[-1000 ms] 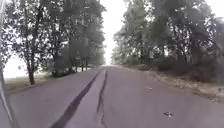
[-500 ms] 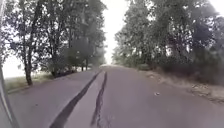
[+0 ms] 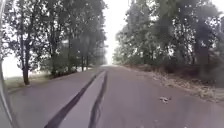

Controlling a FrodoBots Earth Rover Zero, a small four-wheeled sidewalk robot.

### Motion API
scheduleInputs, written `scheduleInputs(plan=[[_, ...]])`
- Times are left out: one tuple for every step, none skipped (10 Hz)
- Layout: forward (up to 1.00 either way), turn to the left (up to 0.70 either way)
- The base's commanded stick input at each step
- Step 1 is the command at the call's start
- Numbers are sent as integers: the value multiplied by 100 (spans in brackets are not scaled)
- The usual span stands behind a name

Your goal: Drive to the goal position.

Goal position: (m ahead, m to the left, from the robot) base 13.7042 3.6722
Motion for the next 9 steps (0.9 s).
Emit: scheduleInputs(plan=[[70,0],[70,0],[70,0],[70,0],[70,0],[70,0],[70,0],[70,0],[70,0]])
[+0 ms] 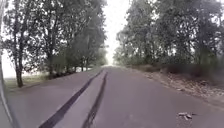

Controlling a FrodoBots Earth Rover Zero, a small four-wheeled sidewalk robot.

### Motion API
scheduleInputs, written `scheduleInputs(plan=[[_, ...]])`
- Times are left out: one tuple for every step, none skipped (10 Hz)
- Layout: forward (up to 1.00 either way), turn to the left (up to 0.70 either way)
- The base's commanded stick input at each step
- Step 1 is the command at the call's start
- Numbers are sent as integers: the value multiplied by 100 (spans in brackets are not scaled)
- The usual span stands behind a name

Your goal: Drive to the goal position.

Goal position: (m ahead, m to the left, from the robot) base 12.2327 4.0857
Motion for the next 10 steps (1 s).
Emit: scheduleInputs(plan=[[70,0],[70,0],[70,0],[70,0],[70,0],[70,0],[70,0],[70,0],[70,0],[70,0]])
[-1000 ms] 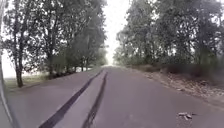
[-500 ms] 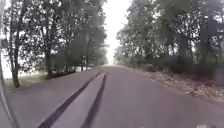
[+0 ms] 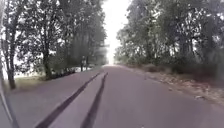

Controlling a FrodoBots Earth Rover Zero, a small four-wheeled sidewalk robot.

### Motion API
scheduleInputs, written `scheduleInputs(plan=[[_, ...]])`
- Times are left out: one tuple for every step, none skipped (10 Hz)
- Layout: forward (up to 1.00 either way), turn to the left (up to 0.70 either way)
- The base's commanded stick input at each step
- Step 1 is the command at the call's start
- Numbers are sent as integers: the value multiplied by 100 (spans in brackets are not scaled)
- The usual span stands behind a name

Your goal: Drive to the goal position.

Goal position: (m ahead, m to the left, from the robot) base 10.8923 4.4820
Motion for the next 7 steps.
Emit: scheduleInputs(plan=[[70,0],[70,0],[70,0],[70,0],[70,0],[70,0],[70,0]])
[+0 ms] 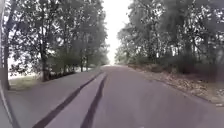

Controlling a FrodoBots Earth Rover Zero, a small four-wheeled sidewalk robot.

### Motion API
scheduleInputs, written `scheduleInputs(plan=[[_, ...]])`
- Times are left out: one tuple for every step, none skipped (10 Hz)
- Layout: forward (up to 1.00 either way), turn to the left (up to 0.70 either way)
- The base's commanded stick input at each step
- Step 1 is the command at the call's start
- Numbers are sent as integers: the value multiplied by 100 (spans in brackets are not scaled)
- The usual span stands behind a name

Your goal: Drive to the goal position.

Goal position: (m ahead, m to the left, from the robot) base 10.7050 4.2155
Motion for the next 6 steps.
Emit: scheduleInputs(plan=[[70,0],[70,0],[70,0],[70,0],[70,0],[70,0]])
